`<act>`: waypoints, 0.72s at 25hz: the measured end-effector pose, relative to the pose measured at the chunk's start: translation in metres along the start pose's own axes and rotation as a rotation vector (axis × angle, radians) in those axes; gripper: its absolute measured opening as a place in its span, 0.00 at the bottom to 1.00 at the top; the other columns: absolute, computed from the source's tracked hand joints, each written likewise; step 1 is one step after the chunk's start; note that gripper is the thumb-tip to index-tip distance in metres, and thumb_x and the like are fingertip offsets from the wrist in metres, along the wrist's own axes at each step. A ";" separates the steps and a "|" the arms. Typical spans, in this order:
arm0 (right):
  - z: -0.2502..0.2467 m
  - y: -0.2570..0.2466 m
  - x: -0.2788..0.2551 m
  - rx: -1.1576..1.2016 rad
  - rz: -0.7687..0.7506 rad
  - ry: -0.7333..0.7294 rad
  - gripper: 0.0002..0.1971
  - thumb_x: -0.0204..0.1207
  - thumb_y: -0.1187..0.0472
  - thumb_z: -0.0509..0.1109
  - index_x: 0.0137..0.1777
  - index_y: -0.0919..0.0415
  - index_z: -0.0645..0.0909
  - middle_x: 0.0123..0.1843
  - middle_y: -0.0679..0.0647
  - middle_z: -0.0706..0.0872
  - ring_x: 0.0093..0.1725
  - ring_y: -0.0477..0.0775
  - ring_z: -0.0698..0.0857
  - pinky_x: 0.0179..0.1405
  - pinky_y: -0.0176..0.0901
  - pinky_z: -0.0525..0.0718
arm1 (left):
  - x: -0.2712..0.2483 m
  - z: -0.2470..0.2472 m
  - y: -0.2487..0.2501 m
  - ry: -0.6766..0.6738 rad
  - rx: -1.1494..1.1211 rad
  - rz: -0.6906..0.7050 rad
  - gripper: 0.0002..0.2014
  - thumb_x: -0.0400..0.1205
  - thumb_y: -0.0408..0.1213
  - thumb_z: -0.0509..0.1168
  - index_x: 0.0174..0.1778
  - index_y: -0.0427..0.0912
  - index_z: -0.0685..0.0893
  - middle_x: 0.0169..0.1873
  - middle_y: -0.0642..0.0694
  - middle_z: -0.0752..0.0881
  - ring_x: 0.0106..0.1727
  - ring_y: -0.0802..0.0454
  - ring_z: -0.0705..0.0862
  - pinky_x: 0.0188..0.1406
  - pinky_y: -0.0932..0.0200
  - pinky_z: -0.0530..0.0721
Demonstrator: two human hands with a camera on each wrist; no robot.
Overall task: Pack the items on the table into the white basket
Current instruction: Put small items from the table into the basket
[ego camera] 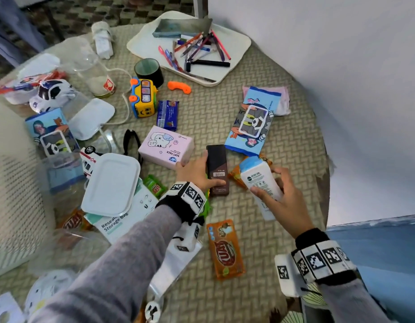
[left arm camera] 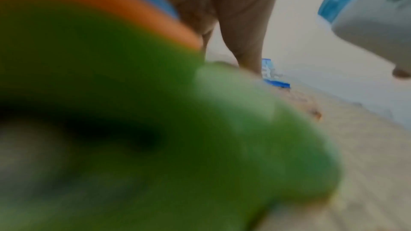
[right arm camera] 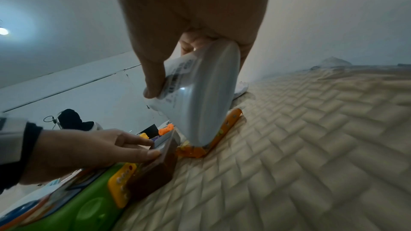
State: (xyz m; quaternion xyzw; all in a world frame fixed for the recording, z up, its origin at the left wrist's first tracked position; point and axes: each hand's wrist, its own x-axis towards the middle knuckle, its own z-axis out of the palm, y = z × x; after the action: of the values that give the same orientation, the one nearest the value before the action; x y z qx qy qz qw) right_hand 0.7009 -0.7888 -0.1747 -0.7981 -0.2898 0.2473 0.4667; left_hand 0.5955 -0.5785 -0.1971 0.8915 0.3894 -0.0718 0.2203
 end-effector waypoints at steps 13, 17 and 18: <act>-0.004 0.013 -0.013 0.006 0.051 0.056 0.30 0.65 0.38 0.76 0.63 0.45 0.70 0.45 0.50 0.87 0.42 0.49 0.88 0.42 0.61 0.88 | -0.008 0.018 0.032 0.172 -0.070 -0.105 0.34 0.64 0.65 0.70 0.59 0.45 0.77 0.55 0.48 0.85 0.59 0.46 0.82 0.69 0.43 0.68; -0.007 0.010 -0.020 0.009 0.037 0.068 0.28 0.66 0.40 0.75 0.62 0.46 0.70 0.44 0.51 0.87 0.41 0.49 0.88 0.41 0.60 0.88 | -0.019 0.014 0.032 0.216 -0.456 -0.056 0.39 0.63 0.58 0.75 0.68 0.46 0.72 0.57 0.52 0.83 0.62 0.51 0.80 0.71 0.47 0.69; -0.006 0.008 -0.021 0.010 0.034 0.071 0.28 0.65 0.40 0.75 0.62 0.46 0.70 0.44 0.51 0.87 0.41 0.49 0.88 0.41 0.60 0.88 | -0.024 0.013 0.033 0.233 -0.583 -0.025 0.41 0.61 0.56 0.76 0.69 0.47 0.71 0.57 0.50 0.83 0.60 0.51 0.81 0.67 0.48 0.75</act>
State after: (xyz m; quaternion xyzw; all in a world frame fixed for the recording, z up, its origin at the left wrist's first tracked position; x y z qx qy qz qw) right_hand 0.6918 -0.8108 -0.1766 -0.8087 -0.2582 0.2283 0.4766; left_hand 0.6037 -0.6197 -0.1906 0.7881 0.4272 0.1427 0.4196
